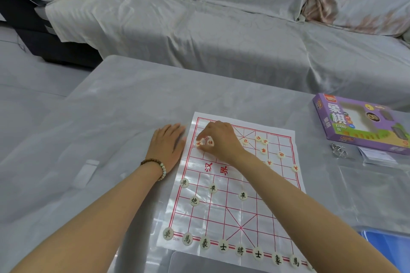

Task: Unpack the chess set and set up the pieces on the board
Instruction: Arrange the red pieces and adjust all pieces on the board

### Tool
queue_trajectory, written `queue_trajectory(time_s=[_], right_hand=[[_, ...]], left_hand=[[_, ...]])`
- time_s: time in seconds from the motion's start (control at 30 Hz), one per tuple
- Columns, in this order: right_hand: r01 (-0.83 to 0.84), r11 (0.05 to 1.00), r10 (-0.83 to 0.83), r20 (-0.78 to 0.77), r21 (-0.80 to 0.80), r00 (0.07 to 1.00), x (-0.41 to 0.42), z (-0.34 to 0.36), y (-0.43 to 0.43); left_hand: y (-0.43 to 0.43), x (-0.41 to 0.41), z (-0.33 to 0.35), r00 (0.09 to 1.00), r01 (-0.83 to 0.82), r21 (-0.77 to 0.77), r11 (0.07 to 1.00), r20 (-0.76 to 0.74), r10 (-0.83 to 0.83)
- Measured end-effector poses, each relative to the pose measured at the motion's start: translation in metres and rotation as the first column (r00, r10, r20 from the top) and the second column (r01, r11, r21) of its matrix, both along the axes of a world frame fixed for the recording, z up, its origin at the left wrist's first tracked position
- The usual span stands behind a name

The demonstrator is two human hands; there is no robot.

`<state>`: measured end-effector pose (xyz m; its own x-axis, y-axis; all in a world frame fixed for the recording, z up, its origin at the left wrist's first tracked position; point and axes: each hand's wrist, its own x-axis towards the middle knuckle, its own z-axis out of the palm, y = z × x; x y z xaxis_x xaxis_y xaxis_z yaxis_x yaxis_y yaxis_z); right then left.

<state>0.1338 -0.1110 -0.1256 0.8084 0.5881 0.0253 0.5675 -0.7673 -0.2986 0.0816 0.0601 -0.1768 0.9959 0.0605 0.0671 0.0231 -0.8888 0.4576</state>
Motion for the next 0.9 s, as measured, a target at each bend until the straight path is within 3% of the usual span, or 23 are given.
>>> queue_trajectory(time_s=[0.07,0.23,0.43,0.9], right_hand=[[-0.015,1.0,0.015,-0.011,-0.005,1.0,-0.001,-0.002,0.004],[0.008,1.0,-0.008,-0.01,0.005,1.0,-0.002,-0.008,0.006],[0.081,0.997,-0.081,0.101,0.007,0.992,-0.01,-0.017,0.008],[0.113,0.987,-0.119,0.042,0.111,0.992,-0.014,-0.025,0.01]], left_hand=[[0.008,-0.006,-0.004,0.999,-0.047,0.08,0.996,-0.02,0.049],[0.007,-0.009,-0.002,0.995,-0.1,0.045,0.994,0.027,0.099],[0.007,-0.008,-0.004,0.992,-0.123,0.057,0.991,0.028,0.122],[0.007,-0.009,-0.004,0.992,-0.12,0.042,0.992,0.039,0.119]])
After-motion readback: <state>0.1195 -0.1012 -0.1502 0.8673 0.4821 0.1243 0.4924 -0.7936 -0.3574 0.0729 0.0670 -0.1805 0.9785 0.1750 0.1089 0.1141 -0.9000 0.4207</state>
